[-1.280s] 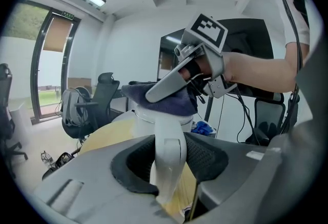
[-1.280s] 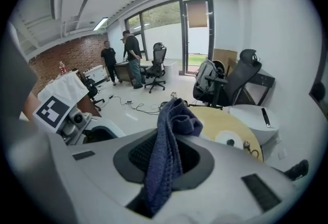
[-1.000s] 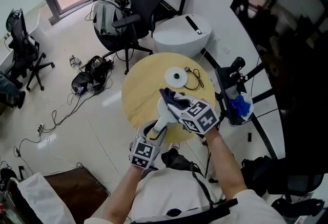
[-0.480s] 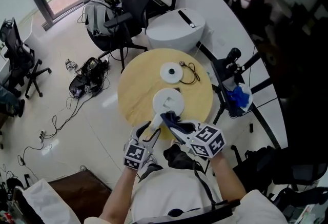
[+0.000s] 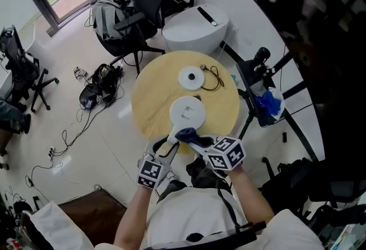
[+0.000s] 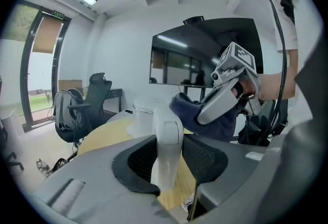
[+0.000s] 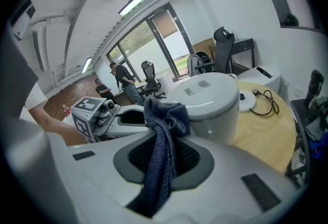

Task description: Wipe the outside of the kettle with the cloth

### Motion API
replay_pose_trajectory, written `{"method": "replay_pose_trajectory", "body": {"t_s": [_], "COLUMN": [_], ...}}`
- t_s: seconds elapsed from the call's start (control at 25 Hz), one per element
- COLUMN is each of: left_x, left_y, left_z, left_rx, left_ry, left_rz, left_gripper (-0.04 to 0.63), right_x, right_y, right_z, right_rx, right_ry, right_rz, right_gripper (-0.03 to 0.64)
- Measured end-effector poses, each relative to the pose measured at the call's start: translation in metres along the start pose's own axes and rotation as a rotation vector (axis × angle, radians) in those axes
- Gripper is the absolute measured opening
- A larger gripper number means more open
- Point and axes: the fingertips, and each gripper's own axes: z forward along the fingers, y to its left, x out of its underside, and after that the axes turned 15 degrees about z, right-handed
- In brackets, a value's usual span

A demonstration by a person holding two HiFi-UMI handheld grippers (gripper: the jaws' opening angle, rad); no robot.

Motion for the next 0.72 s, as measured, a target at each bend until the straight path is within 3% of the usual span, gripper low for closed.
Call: {"method": "replay_pose_trajectory", "body": {"t_s": [0.24,0.72], "left_x": [-0.001,-0.005], "left_y": [-0.001,-0.002], "left_z": [-0.001,-0.002], "left_rx": [0.023,0.040], "left_ry": [0.011,0.036], "left_rz": [0.003,0.005], "left_gripper": [0.161,0.162], "right_x": [0.029,0.102], "right_y": [-0.026,-0.094], "right_z": [0.023,0.104], "right_rx": [0.046,0.118], "right_ry": [0.082,0.231], "right_rz": [0.038,0.244], "right_gripper": [0.066,0.066]}}
